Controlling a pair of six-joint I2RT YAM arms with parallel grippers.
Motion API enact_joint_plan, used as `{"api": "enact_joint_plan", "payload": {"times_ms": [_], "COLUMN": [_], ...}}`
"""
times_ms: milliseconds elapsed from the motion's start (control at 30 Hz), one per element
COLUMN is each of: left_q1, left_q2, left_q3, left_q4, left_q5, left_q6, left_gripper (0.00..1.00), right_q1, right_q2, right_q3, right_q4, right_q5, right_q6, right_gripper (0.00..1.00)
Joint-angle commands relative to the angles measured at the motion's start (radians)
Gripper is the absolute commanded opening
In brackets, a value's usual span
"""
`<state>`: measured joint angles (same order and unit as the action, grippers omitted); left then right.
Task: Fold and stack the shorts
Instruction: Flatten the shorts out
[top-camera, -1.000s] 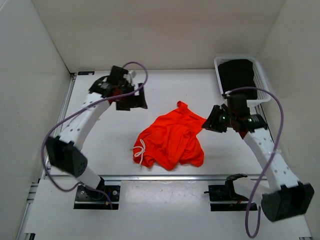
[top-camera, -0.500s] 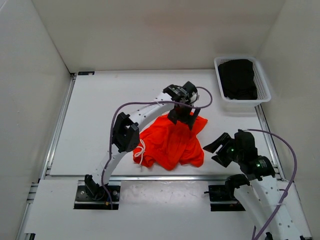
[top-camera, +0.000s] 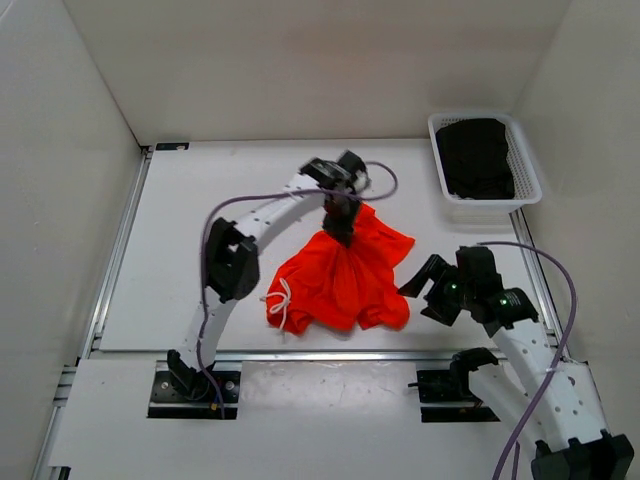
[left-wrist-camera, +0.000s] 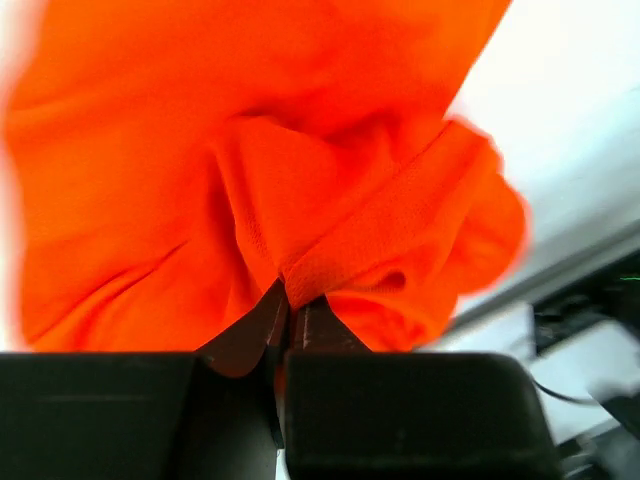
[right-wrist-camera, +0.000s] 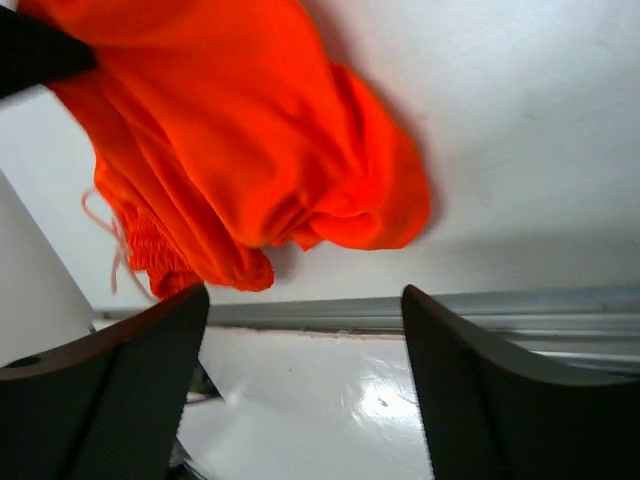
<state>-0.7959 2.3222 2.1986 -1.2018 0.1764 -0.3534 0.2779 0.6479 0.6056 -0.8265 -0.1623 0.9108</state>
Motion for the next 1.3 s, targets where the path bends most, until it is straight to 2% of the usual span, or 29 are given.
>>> {"api": "enact_joint_plan", "payload": {"times_ms": [0, 67, 133, 200, 233, 300, 700, 800, 833, 867, 900, 933, 1033, 1133, 1167, 1200, 1267], "left_q1": [0.156, 0.204, 0.214, 0.215, 0.215, 0.224, 0.265, 0.265, 0.276, 0.285, 0.285, 0.300, 0.366, 0.487, 0.554, 0.584, 0.656], "left_q2": [-0.318, -0.374, -0.383, -0.383, -0.383, -0.383, -0.412, -0.423, -0.432, -0.432, -0.441, -0.455, -0.501, -0.511, -0.501, -0.501, -0.535], "left_q3": [-0.069, -0.082, -0.070, -0.056, -0.056, -0.065, -0.085, -0.085, -0.085, -0.076, -0.076, -0.076, -0.076, -0.005, 0.065, 0.088, 0.089], "left_q4": [0.097, 0.113, 0.087, 0.062, 0.062, 0.051, 0.042, 0.042, 0.042, 0.030, 0.030, 0.018, 0.018, 0.036, 0.036, 0.065, 0.138], "left_q5": [0.064, 0.152, 0.181, 0.181, 0.181, 0.181, 0.202, 0.212, 0.212, 0.212, 0.212, 0.212, 0.202, 0.276, 0.314, 0.354, 0.449], "left_q6": [-0.030, -0.030, -0.030, -0.021, -0.012, -0.012, -0.002, -0.002, -0.002, -0.002, -0.002, -0.002, -0.012, -0.054, -0.067, -0.099, -0.156], "left_gripper": [0.10, 0.10, 0.10, 0.10, 0.10, 0.10, 0.10, 0.10, 0.10, 0.10, 0.10, 0.10, 0.10, 0.10, 0.10, 0.10, 0.10], "right_q1": [0.036, 0.102, 0.196, 0.310, 0.343, 0.414, 0.498, 0.507, 0.518, 0.532, 0.541, 0.541, 0.525, 0.428, 0.362, 0.333, 0.275], "right_q2": [0.087, 0.166, 0.260, 0.373, 0.413, 0.523, 0.927, 0.995, 0.995, 1.004, 0.992, 0.981, 0.912, 0.881, 0.903, 0.924, 0.994], "right_q3": [0.063, 0.074, 0.117, 0.166, 0.198, 0.287, 0.562, 0.595, 0.596, 0.611, 0.611, 0.640, 0.671, 0.814, 0.888, 1.066, 1.263], "right_q4": [0.168, 0.231, 0.325, 0.360, 0.360, 0.384, 0.481, 0.533, 0.543, 0.543, 0.524, 0.497, 0.412, 0.354, 0.324, 0.258, 0.190], "right_q5": [-0.117, -0.137, -0.123, -0.067, 0.014, 0.076, 0.247, 0.245, 0.227, 0.212, 0.255, 0.295, 0.365, 0.417, 0.417, 0.417, 0.417], "right_q6": [-0.153, -0.167, -0.167, -0.190, -0.217, -0.245, -0.440, -0.451, -0.451, -0.451, -0.423, -0.411, -0.437, -0.541, -0.608, -0.640, -0.715], "right_gripper": [0.87, 0.93, 0.94, 0.95, 0.95, 0.95, 0.94, 0.75, 0.49, 0.28, 0.10, 0.00, 0.00, 0.00, 0.00, 0.00, 0.00]}}
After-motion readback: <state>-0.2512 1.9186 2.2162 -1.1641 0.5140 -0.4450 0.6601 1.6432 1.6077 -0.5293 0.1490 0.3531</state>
